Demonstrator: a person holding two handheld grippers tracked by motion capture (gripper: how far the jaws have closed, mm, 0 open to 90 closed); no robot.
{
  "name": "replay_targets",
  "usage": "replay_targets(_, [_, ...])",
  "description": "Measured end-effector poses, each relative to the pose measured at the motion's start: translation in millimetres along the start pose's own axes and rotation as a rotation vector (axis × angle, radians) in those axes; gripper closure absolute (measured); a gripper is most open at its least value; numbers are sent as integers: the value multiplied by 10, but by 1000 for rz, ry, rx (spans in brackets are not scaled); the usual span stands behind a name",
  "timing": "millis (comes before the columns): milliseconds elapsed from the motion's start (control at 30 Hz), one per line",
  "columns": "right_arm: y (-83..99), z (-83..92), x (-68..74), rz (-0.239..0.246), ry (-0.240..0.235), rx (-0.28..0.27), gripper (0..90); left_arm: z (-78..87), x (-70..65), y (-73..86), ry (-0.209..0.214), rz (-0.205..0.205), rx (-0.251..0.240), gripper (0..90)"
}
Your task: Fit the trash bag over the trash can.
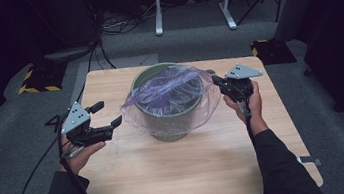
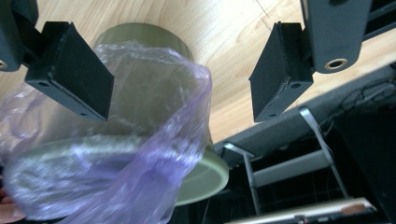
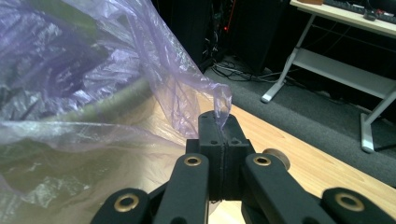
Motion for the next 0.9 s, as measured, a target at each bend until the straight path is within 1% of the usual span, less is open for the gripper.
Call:
replay_targets(100, [-22,-2,2,3,3,-10,900,48,-84,-79,34,-18,-23,197])
replay_targets(133, [-31,-9,8,6,3,-10,900,57,-119,-109,57,-16,-33,194])
replay_targets(233, [-53,-24,32,18,4,-10,900,41,-220,-208,91,-33,-47,190])
replay_targets(267, [-63,-31,42,19,0,-14,900,12,-246,-243,90,-39,-40,191])
replay_targets(300, [-67,-37,49,22,0,-15,900,-29,-261,-276,69,-52,-27,192])
replay_targets(333, [-70,-45,54,24,1,-14,900,-78,-273,-306,58,-65,-20,205])
replay_targets(367, [-72,-53,60,23,-1,-15,900,-128,-283,-331,63,-74,-14,219])
replay_targets(400, [-74,-62,62,24,-3,-16,900,-185,-280,-354,52,-83,-4,236])
replay_targets(433, [-76,-69,66,26,-3,-17,900,-261,-261,-388,43,-85,5,265])
replay_targets(467, [-81,-77,71,31,-6,-21,900,-293,-249,-405,49,-82,7,307])
replay_targets(500, [-85,-80,73,31,-7,-23,900,-329,-232,-422,48,-81,11,327])
replay_targets(533, [-88,-85,76,32,-9,-24,900,-375,-206,-441,29,-81,25,342])
replay_targets(567, [-91,-92,81,35,-12,-23,900,-419,-180,-458,11,-88,35,386])
replay_targets(633, [-97,-109,87,44,-13,-22,900,-490,-123,-490,-7,-94,42,463])
replay_targets(700, [-102,-120,89,46,-14,-21,900,-558,-62,-511,-31,-103,55,568])
replay_targets(733, [-105,-126,90,50,-15,-22,900,-579,-45,-517,-34,-104,54,629])
replay_targets(800, [-106,-142,82,49,-20,-22,900,-642,3,-520,-58,-127,63,769])
replay_targets(867, [-105,-165,70,51,-20,-19,900,-699,37,-517,-58,-125,73,828])
replay_targets(900, [-106,-176,64,47,-23,-17,900,-745,66,-509,-71,-122,84,846])
Point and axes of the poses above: each handheld gripper's, and its own axes: z roughly backward along the jaws, y roughly out of its underside, x roughly to its left, the point moved 5 cm from there along -z, roughly forward along the jaws, and after that the axes turned 8 degrees about -y, right-handed, at the moved point
